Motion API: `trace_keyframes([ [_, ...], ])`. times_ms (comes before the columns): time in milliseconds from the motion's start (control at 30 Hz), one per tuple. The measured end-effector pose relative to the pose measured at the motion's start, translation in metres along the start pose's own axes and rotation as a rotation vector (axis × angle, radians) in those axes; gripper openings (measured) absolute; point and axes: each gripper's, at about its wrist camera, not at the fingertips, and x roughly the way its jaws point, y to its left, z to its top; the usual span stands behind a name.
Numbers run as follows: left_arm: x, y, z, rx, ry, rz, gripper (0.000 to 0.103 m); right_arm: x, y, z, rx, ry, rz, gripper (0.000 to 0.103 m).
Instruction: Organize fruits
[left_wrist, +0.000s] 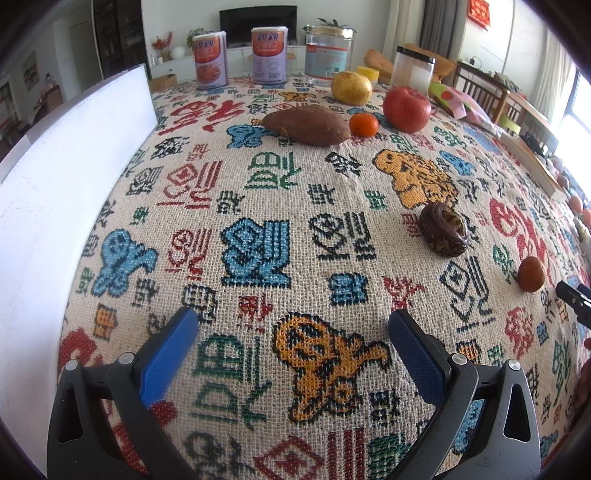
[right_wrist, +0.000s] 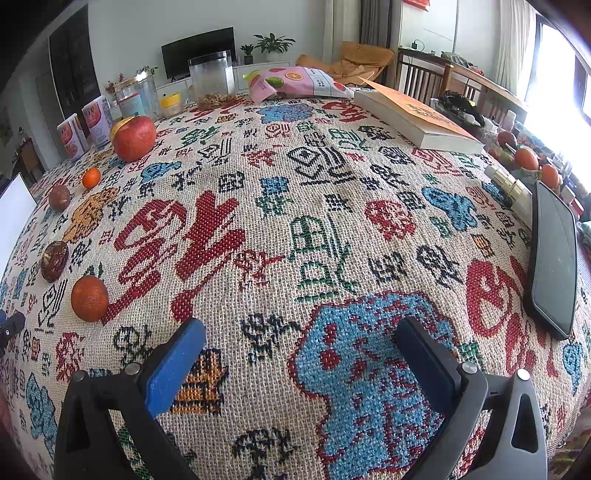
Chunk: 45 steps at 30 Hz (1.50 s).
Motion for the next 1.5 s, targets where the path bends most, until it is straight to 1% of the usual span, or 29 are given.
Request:
trace_keyframes([
  [33, 0.000, 0.003, 0.011, -0.028, 0.002, -0.033, 0.101, 0.000, 0.000, 0.000, 0.000, -0.001, 0.000, 0.103],
  [133, -0.001, 0.015, 0.058, -0.151, -0.034, -0.091, 0.101, 0.000, 0.000, 0.000, 0.000, -0.001, 0.000, 0.103],
  [200, 0.007, 0.017, 0.092, -0.211, -0.043, -0.142, 0.101, 0.000, 0.000, 0.000, -0.001, -0.001, 0.000, 0.103],
  [233, 0.014, 0.017, 0.107, -0.231, -0.037, -0.154, 0.101, 0.000, 0.000, 0.000, 0.000, -0.001, 0.000, 0.103],
  [333, 0.048, 0.012, 0.144, -0.275, 0.021, -0.142, 0.100, 0.000, 0.000, 0.000, 0.000, -0.001, 0.001, 0.103],
  [400, 0.073, 0.007, 0.157, -0.292, 0.090, -0.117, 0.099, 0.000, 0.000, 0.000, 0.000, -0.001, 0.001, 0.103],
  [433, 0.084, 0.007, 0.159, -0.310, 0.124, -0.097, 0.096, 0.000, 0.000, 0.000, 0.000, -0.001, 0.001, 0.103],
  [500, 0.099, 0.009, 0.157, -0.356, 0.172, -0.071, 0.074, 0.000, 0.000, 0.000, -0.001, -0.001, 0.001, 0.103],
  [533, 0.097, 0.008, 0.156, -0.350, 0.143, -0.052, 0.073, 0.000, 0.000, 0.000, -0.001, -0.001, 0.001, 0.103],
  [567, 0.094, 0.006, 0.154, -0.339, 0.134, -0.065, 0.062, 0.000, 0.000, 0.000, 0.000, -0.001, 0.002, 0.103],
  [600, 0.095, 0.004, 0.153, -0.324, 0.153, -0.087, 0.053, 0.000, 0.000, 0.000, -0.001, -0.001, 0.001, 0.103],
  [633, 0.095, 0.002, 0.151, -0.296, 0.163, -0.096, 0.049, 0.000, 0.000, 0.000, -0.001, 0.000, 0.001, 0.103],
  [700, 0.091, -0.004, 0.148, -0.211, 0.147, -0.072, 0.041, 0.000, 0.001, 0.000, -0.001, -0.001, 0.002, 0.103],
  [733, 0.089, -0.005, 0.147, -0.171, 0.141, -0.060, 0.040, 0.000, 0.001, 0.000, -0.001, 0.000, 0.001, 0.103],
  [800, 0.085, -0.004, 0.145, -0.126, 0.139, -0.047, 0.040, 0.000, 0.001, 0.000, -0.001, 0.000, 0.002, 0.103],
  [900, 0.076, 0.004, 0.138, -0.100, 0.147, -0.066, 0.039, 0.000, 0.001, 0.000, -0.001, 0.000, 0.002, 0.103],
  [1033, 0.051, 0.015, 0.121, -0.042, 0.160, -0.086, 0.039, 0.000, 0.001, 0.000, -0.001, 0.000, 0.001, 0.103],
  [1133, 0.027, 0.017, 0.099, 0.033, 0.186, -0.115, 0.039, 0.000, 0.001, 0.000, -0.001, 0.000, 0.002, 0.103],
  [1233, 0.003, 0.011, 0.069, 0.138, 0.224, -0.139, 0.039, 0.000, 0.001, 0.000, -0.001, -0.001, 0.002, 0.103],
  [1367, -0.017, -0.004, 0.031, 0.283, 0.263, -0.146, 0.039, 0.000, 0.001, 0.000, -0.001, -0.001, 0.002, 0.103],
  [1433, -0.021, -0.012, 0.015, 0.332, 0.267, -0.145, 0.039, 0.000, 0.001, 0.000, -0.001, -0.001, 0.003, 0.103],
  [1500, -0.024, -0.018, 0.005, 0.354, 0.237, -0.127, 0.040, 0.000, 0.001, 0.000, -0.001, -0.001, 0.003, 0.103],
])
